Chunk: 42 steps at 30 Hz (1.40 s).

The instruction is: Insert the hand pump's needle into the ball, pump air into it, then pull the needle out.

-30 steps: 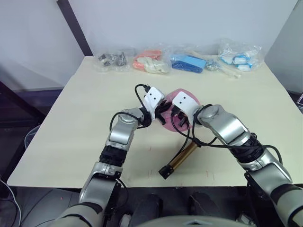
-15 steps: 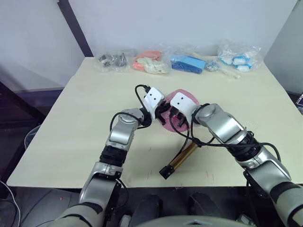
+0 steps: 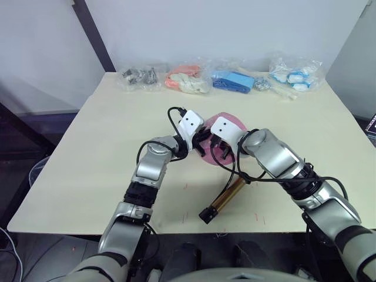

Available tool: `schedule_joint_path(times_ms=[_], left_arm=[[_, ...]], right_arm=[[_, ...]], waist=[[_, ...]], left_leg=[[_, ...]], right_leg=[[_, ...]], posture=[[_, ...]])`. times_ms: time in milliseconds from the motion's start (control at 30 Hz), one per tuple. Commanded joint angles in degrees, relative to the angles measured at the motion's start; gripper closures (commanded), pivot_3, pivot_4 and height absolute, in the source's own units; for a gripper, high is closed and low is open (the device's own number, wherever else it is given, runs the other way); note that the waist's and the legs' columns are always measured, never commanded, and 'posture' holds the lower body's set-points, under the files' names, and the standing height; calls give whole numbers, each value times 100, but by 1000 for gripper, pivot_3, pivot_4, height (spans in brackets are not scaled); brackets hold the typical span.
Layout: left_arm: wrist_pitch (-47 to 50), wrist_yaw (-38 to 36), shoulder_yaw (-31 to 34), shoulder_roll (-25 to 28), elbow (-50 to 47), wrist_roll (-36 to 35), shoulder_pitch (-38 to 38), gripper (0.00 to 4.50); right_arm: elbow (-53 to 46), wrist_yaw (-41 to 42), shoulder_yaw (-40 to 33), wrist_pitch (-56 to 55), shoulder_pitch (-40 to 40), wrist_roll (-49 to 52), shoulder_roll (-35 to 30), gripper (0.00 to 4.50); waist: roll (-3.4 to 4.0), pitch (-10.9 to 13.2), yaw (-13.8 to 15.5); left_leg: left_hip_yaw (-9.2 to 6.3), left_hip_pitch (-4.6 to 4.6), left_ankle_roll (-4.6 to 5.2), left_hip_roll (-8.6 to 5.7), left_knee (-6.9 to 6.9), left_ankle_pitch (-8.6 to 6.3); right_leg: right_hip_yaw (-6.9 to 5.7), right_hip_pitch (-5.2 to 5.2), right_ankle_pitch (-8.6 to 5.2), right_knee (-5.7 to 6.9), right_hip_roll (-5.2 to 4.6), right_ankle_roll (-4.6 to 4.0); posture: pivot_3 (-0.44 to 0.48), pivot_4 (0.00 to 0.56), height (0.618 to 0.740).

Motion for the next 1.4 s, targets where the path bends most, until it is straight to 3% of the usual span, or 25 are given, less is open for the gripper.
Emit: schedule_joint_path(times_ms=[33,1400], left_arm=[[188,-144,-394,-63,278,108,225,4500],[79,-290,-269,-5,566,9,72,4500]], right_arm=[[832,210,579,253,480,55,-28,4116],[2219,587,590,-503,739,-707,138,4116]], waist=[[-4,-3,0],[-10,-93,-2]], left_leg=[[0,1,0,0,-1,0],[-9,21,-22,0,-12,-14]], right_leg=[[0,1,0,0,0,0],[-2,19,-9,-9,0,10]], posture=[[0,150,740],[0,150,740]])
